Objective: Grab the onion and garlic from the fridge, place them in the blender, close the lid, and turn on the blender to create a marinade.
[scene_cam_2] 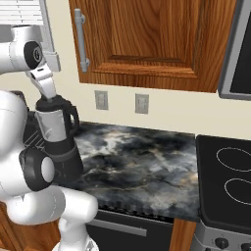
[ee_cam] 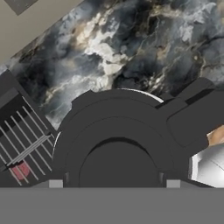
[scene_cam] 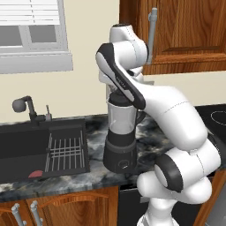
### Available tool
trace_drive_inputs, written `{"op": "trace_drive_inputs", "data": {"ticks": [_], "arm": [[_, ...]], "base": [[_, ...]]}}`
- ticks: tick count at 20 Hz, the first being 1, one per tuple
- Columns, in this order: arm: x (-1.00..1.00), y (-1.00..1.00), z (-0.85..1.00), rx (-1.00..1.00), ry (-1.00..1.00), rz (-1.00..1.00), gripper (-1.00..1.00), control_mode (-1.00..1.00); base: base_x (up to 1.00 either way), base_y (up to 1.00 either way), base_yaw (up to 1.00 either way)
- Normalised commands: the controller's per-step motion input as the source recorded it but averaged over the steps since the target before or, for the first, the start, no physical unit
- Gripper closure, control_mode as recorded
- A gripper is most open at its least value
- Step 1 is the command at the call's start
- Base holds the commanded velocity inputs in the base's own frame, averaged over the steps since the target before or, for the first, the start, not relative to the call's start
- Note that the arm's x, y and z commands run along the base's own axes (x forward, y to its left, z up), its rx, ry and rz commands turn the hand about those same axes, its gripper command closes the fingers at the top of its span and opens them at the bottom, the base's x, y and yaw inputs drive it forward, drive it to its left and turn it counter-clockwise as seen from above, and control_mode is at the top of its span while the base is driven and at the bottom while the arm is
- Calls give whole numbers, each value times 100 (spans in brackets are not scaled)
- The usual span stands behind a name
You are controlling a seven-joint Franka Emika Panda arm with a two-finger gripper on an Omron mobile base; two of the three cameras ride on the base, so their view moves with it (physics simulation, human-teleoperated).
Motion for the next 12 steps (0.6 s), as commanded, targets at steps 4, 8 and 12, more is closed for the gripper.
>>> {"op": "trace_drive_inputs", "data": {"ticks": [4, 8, 12], "arm": [[0, 0, 0, 0, -5, 0, -100, -100], [0, 1, 0, 0, -11, 0, -100, -100], [-4, 0, 0, 0, -15, 0, -100, -100]], "base": [[0, 0, 0], [0, 0, 0], [0, 0, 0]]}}
